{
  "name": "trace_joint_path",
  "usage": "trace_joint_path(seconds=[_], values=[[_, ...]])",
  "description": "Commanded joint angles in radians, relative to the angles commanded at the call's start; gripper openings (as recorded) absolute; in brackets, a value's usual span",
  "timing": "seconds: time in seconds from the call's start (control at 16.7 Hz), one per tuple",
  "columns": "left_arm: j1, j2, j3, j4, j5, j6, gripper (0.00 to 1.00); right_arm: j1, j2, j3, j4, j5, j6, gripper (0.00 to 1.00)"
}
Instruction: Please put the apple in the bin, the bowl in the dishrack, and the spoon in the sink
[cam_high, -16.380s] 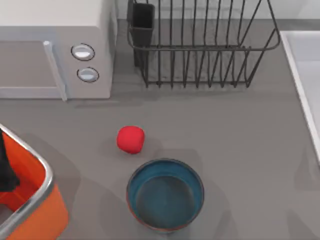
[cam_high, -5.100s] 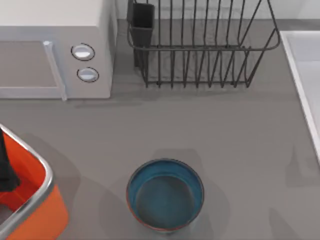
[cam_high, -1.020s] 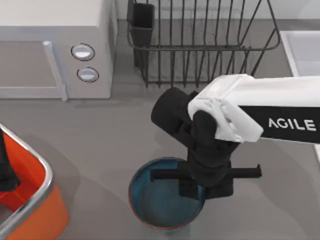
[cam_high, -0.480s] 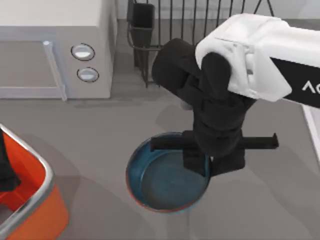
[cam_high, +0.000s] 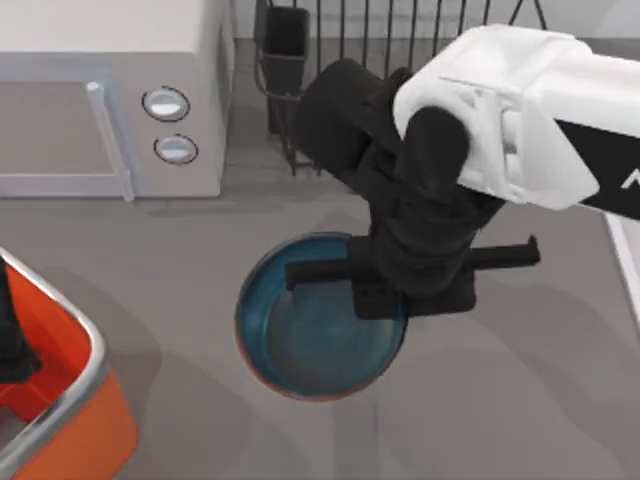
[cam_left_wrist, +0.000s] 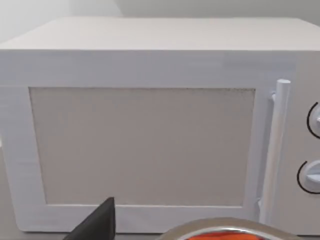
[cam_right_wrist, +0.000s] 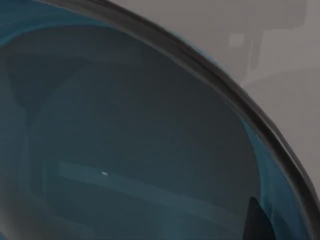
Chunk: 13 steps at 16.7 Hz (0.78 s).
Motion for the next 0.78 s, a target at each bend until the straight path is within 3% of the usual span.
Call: trace_joint_path(seconds=[0.24, 0.78], values=[[0.000, 0.000, 0.000, 0.000, 0.000, 0.000, 1.00, 0.050, -0.075, -0.011, 0.236, 0.214, -0.161, 0.00], [0.000, 0.000, 0.000, 0.000, 0.000, 0.000, 1.00, 0.159, -0.308, -0.077, 0.947, 0.808, -0.608, 0.00]])
